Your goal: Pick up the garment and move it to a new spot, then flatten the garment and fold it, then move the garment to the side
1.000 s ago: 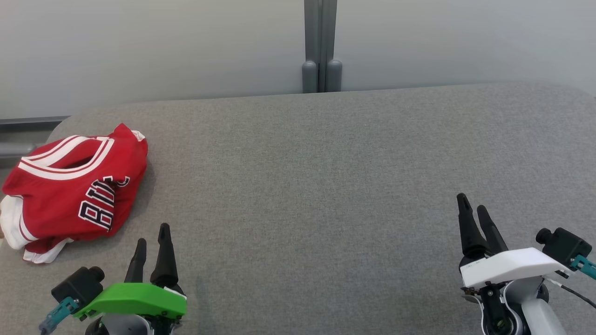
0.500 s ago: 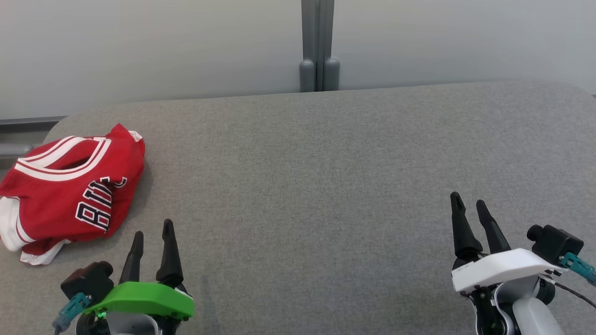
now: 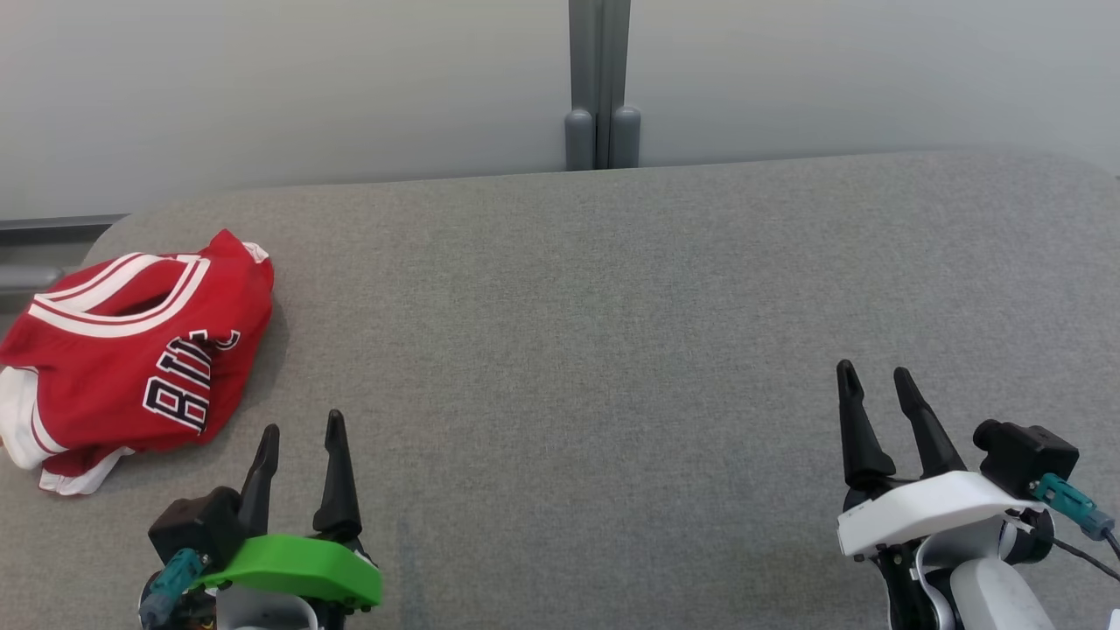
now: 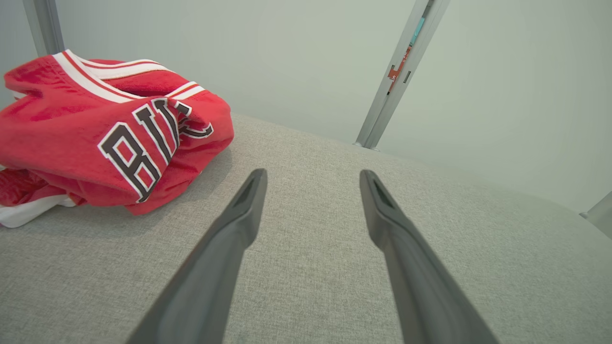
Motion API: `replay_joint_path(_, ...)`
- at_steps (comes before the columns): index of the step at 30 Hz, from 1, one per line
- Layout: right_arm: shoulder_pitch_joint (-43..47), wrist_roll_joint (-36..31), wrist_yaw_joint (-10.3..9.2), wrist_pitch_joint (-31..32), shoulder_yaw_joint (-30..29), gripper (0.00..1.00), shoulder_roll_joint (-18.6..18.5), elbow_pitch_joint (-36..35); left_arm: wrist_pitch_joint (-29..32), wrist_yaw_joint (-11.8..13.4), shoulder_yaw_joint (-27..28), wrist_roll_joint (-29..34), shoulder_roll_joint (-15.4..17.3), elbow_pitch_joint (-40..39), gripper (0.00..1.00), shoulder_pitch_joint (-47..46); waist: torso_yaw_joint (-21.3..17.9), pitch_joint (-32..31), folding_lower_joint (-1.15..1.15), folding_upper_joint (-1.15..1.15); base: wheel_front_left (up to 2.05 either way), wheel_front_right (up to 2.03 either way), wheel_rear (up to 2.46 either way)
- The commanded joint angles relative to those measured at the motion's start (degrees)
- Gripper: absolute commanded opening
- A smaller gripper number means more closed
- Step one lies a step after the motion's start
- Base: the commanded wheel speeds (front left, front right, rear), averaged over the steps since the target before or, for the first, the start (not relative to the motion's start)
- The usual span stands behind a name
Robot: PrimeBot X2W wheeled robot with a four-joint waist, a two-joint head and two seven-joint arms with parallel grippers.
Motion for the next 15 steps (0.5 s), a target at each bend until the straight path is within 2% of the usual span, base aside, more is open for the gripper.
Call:
replay_joint_path(1,-0.03,-1.56,0.03,-0.66,0.23,1.00,-0.32,-0.69,-0.58,0.23,-0.16,1.65,0.56,-0.69,1.00,0.17,0.07,0.02,0.00,0.00,0.00,0.00,0.00)
replay_joint_path(15,-0.07,-8.03,0.03,-2.42,0.99,1.00,-0.37,-0.67,-2.33,0.49,-0.79,7.48,0.42,-0.40,1.00,0.92,0.22,0.01,0.00,0.00,0.00,0.00,0.00)
